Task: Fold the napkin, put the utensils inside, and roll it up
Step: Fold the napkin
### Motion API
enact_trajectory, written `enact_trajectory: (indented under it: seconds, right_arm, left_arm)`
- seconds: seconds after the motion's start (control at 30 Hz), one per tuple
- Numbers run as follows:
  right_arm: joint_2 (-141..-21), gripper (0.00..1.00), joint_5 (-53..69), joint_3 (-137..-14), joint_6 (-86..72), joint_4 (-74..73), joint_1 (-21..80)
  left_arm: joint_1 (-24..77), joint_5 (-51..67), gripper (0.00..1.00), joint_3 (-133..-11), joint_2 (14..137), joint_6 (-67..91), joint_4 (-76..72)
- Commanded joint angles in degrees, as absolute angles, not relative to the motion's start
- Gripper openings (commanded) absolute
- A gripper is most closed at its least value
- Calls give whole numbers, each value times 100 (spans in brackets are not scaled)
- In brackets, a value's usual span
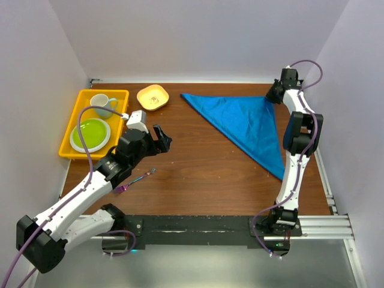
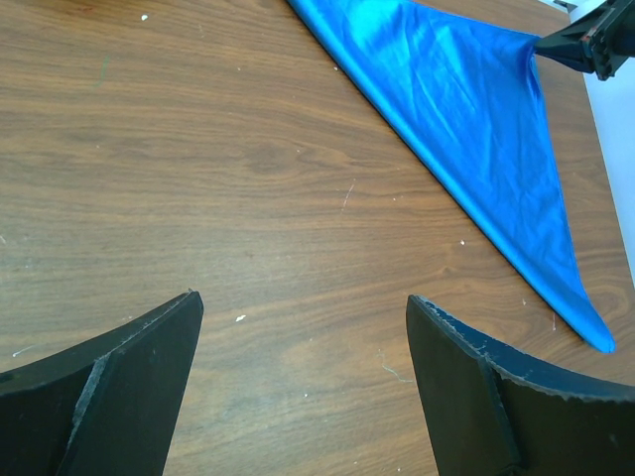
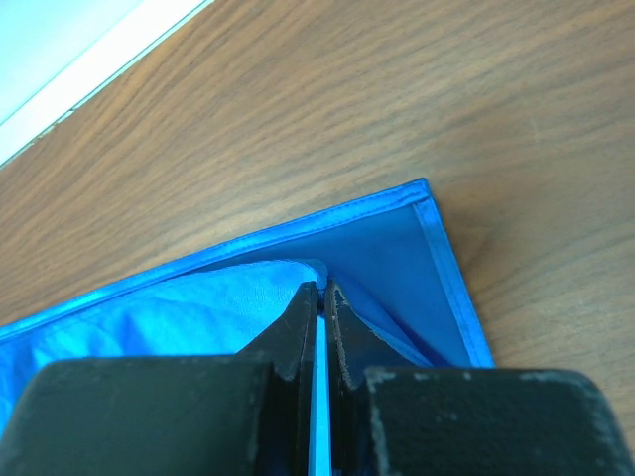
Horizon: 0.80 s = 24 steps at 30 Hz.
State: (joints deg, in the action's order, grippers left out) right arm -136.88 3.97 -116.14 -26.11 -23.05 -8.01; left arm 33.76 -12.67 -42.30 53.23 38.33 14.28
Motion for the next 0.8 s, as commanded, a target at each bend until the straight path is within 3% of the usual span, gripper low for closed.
enact_trajectory:
  seconds: [0.0,0.73,0.77]
  right_arm:
    - [-13606,0,264,-11769,-2681,-2241,-870]
    - [-13640,0,299,-11741,-2628,-2390,-1046]
    - [-13667,4,325,-11794,-2611,-2417,-1055]
  left_arm:
    - [3349,-1257,89,-4298,5335,3779,1187]
    - [3340,-1143,89,-4307,5335,3788,1143]
    - [3331,-1134,89,-4315,5335,3779,1143]
